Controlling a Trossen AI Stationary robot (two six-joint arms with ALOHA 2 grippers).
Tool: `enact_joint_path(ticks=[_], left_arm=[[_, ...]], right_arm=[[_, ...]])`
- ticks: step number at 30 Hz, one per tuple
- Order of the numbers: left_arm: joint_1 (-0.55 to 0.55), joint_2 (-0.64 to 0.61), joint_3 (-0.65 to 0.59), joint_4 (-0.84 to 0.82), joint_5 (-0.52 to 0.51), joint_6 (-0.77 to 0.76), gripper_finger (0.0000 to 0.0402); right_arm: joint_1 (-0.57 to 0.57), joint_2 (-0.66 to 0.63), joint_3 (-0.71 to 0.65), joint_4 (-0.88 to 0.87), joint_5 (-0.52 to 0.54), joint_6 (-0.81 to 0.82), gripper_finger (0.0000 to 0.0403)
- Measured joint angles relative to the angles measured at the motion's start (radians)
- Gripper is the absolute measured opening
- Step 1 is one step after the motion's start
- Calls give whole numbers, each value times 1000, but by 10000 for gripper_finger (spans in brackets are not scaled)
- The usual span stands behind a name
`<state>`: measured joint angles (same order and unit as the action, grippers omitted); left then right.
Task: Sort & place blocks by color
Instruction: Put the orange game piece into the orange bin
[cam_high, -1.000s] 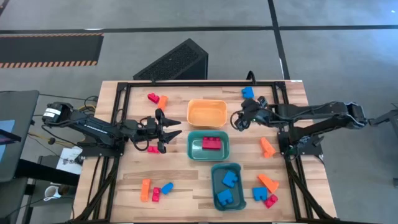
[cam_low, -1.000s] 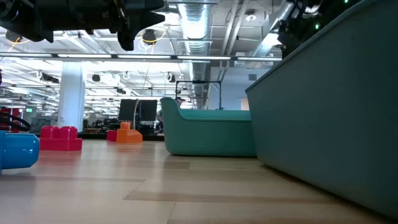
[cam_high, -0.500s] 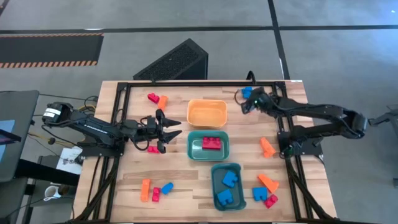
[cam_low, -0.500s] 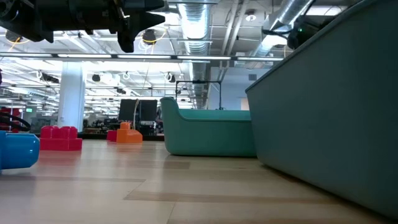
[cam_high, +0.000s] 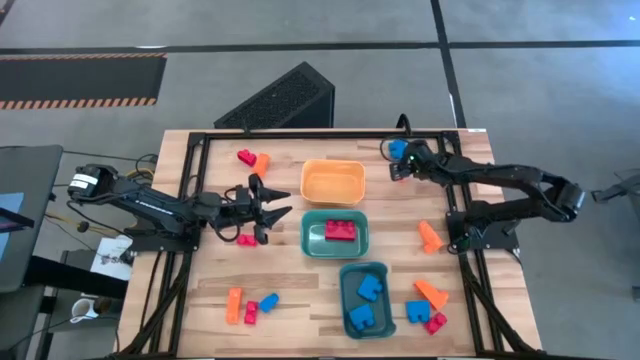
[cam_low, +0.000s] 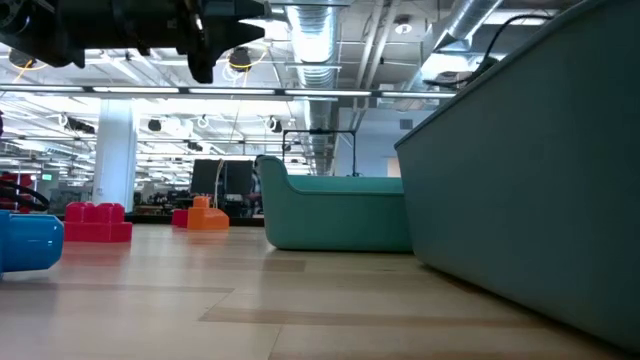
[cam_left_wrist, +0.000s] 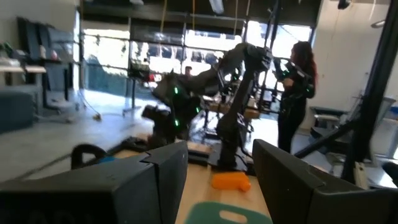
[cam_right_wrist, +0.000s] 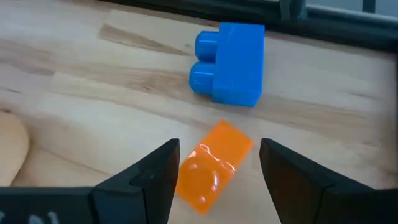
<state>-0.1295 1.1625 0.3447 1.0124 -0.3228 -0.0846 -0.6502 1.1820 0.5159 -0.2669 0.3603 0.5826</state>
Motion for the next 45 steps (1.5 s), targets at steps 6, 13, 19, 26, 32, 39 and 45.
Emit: enact_joint_path(ticks=[6,13,19,26,32,39,45], left_arm=[[0,0,0,99,-5,73,171],[0,0,0,106,-5,76,171],[0,0,0,101,-5,73,171],[0,0,0,92,-5,72,171],[0,0,0,92,-5,71,171],[0,0,0,92,-6,70,171],[0,0,0,92,-9,70,171]], right_arm=[[25,154,4,99,-39,-6,245],[27,264,9,159,-12,-9,213],[31,253,6,152,-25,-22,127],[72,157,-2,111,-72,-14,107],[117,43,-2,76,-74,-3,107],[199,-78,-1,145,-62,-4,107],[270,-124,0,282,-114,-31,108]])
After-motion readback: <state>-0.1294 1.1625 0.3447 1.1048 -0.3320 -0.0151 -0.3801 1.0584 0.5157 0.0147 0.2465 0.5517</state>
